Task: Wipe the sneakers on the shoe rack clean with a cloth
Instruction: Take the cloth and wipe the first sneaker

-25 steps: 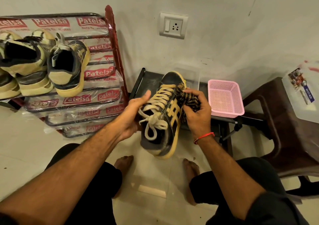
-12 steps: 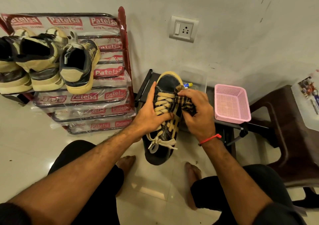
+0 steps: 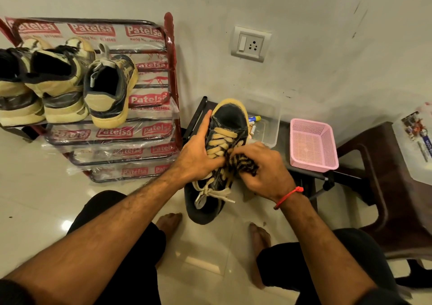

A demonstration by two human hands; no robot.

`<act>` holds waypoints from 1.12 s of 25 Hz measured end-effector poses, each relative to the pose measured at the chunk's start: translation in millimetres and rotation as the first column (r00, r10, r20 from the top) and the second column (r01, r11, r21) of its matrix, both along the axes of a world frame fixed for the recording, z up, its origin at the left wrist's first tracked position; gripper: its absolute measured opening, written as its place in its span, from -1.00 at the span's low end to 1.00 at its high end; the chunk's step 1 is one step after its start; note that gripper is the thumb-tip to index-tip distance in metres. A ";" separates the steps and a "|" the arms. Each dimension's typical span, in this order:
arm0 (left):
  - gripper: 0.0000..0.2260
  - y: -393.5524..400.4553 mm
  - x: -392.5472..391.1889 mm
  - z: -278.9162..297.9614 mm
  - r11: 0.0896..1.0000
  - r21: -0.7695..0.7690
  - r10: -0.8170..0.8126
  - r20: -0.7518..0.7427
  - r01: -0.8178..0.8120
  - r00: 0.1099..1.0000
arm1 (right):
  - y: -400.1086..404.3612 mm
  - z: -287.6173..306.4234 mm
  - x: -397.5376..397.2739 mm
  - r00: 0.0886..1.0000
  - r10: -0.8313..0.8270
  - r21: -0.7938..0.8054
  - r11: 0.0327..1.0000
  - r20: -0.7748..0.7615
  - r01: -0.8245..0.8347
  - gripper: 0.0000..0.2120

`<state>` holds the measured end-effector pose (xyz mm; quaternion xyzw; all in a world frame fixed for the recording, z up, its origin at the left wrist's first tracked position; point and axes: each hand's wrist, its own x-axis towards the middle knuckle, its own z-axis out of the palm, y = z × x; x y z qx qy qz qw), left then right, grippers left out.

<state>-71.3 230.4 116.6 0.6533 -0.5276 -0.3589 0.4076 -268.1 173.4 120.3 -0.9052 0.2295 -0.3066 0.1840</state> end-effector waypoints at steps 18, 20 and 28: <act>0.15 -6.9 6.0 -12.5 0.998 0.069 0.014 -0.145 -0.004 0.989 | -12.4 -8.6 -4.2 0.986 -0.113 -0.053 0.991 0.124 0.120 -0.64; 0.12 -4.6 8.1 -12.3 0.996 0.091 0.041 -0.183 -0.025 0.982 | -9.6 -8.6 -2.1 0.996 -0.045 -0.076 0.996 0.072 0.051 -0.64; 0.10 -0.6 2.8 -6.9 0.990 0.140 0.042 -0.246 -0.007 0.968 | -11.5 -1.8 3.8 0.982 -0.169 0.077 0.984 0.090 0.162 -0.62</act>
